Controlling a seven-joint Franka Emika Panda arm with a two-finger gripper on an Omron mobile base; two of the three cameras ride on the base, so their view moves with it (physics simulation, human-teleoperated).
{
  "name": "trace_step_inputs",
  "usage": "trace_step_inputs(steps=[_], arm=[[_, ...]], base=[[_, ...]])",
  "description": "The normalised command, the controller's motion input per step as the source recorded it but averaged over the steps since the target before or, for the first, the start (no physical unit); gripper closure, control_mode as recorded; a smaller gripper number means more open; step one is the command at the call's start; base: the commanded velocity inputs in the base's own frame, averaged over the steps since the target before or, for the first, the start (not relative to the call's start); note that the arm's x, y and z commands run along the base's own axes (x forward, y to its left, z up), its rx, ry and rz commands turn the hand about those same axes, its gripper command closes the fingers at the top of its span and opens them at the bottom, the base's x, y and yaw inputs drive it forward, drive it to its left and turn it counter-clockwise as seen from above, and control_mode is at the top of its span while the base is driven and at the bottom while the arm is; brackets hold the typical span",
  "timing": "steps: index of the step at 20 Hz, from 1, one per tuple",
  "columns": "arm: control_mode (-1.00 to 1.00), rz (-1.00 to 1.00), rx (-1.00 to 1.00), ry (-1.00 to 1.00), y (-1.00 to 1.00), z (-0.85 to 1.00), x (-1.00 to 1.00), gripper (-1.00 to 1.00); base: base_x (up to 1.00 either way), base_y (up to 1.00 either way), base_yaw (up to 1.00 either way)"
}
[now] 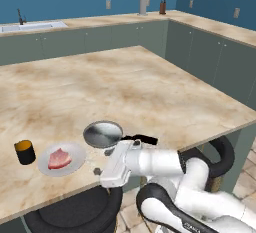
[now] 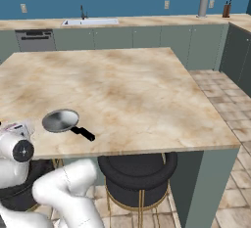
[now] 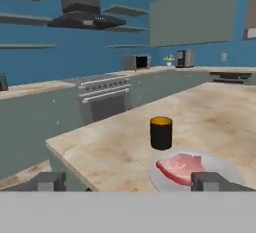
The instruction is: Pick up the pan with the steak in it and place it on the dining table. Then place the steak on the plate.
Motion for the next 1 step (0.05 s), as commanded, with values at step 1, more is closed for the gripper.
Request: trace_step_inputs(steps=[1], arm=[[-1.00,0.00,0.06,-0.21,-0.08,0.30,-0.89,-1.00]], base=[[0.00,0.00,0.00]])
